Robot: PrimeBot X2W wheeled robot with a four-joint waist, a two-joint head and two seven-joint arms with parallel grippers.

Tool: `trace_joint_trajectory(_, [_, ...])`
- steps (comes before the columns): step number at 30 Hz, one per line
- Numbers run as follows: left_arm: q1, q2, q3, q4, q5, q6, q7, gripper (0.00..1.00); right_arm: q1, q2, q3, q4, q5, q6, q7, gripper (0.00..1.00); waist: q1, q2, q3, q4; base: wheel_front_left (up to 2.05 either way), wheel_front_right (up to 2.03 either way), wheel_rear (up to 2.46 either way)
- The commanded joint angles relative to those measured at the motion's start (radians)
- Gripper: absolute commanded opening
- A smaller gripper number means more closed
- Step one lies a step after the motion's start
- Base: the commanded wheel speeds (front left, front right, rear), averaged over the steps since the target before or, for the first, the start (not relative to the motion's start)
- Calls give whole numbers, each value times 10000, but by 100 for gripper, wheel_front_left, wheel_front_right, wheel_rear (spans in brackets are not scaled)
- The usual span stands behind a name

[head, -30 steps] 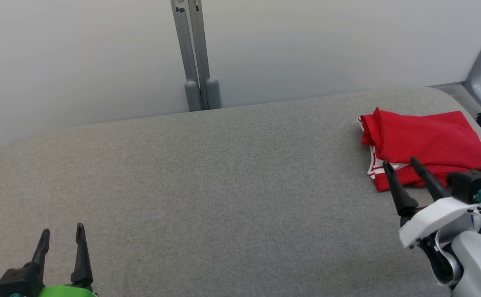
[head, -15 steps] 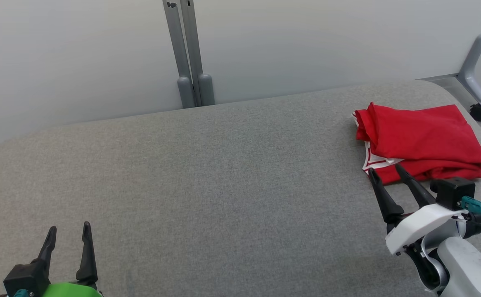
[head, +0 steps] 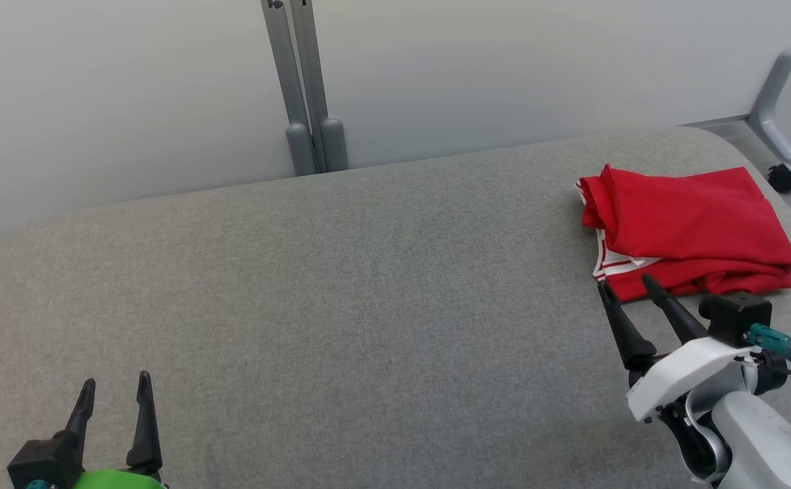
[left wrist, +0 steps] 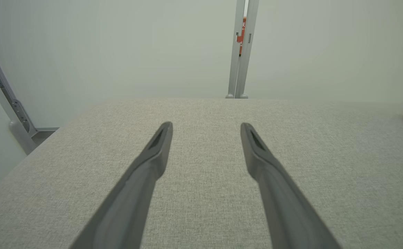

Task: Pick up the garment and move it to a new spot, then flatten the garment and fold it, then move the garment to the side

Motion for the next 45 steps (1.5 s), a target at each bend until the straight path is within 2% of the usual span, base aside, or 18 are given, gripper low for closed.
trace_joint_trajectory(1, [-53, 0, 54, 35, 78, -15, -22, 100, -76, 36, 89, 106, 136, -11, -33, 100, 1, 0, 6, 5, 0, 0, 0])
trace_joint_trajectory(9, [-52, -44, 51, 110, 174, -98, -22, 100, -165, 37, 265, 247, 254, -11, -33, 100, 1, 0, 33, -2, 0, 0, 0])
trace_joint_trajectory(10, [-2, -54, 28, 90, 94, -88, 1, 0, -81, 29, 245, 226, 249, 0, 2, 0, 1, 0, 33, -2, 0, 0, 0])
trace_joint_trajectory(13, [44, -147, 46, 313, -62, -97, 91, 0, 125, 151, 222, 328, 357, 0, 46, 0, 1, 0, 36, 2, 0, 0, 0])
trace_joint_trajectory(27, [-268, -298, 117, 152, -2598, -112, 792, 0, 418, 674, -751, -161, 2117, -1, 727, 0, 1, 0, 106, 112, 0, 0, 0])
trace_joint_trajectory(45, [-573, -467, 159, -51, -5277, -132, 1485, 0, 742, 1235, -1788, -673, 3977, -3, 1456, 0, 1, 0, 194, 249, 0, 0, 0])
